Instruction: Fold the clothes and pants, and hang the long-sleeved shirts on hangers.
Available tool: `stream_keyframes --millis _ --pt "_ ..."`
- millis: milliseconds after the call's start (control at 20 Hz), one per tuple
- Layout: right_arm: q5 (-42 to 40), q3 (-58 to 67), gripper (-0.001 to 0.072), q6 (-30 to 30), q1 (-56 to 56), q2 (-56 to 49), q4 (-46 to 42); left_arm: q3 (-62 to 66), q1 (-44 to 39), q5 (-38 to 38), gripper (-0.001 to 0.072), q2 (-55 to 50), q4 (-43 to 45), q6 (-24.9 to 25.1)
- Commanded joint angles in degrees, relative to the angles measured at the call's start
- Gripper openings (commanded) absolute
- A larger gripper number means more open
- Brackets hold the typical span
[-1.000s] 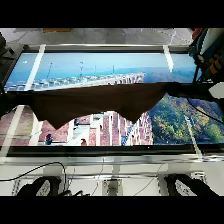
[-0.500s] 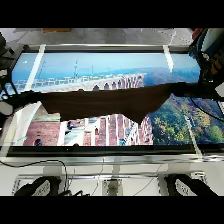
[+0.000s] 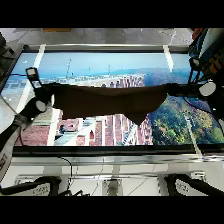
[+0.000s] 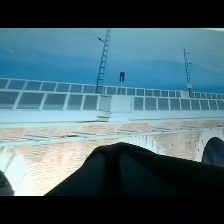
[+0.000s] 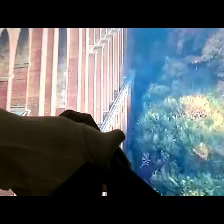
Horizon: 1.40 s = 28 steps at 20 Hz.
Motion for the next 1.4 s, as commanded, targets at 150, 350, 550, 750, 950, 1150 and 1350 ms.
stream_keyframes --millis 150,350,550,750,950,1150,1350 --pt "-1.1 -0.7 0.0011 0.3 0.0 -3.6 2.3 0.0 -0.5 -6.9 0.0699 1.3 -0.3 0.0" --pt "-1.1 -0.7 0.0011 0.3 0.0 -3.6 2.2 0.0 6.3 -38.9 0.0609 8.4 -0.1 0.0" --pt "-1.1 -0.7 0.0011 0.3 0.0 -3.6 2.3 0.0 10.4 -56.0 0.061 5.3 -2.9 3.3" --pt "-1.0 -0.7 0.0011 0.3 0.0 -3.6 2.3 0.0 10.9 -56.2 0.061 -1.3 -12.0 9.7" --pt "-1.0 -0.7 0.0011 0.3 0.0 -3.6 2.3 0.0 12.2 -54.5 0.0604 -6.0 -19.2 13.0" --pt "-0.9 -0.7 0.0011 0.3 0.0 -3.6 2.3 0.0 12.7 -52.4 0.0185 -6.8 -22.0 14.2" --pt "-0.9 -0.7 0.0011 0.3 0.0 -3.6 2.3 0.5 12.7 -51.7 0.0014 -6.1 -24.3 14.2"
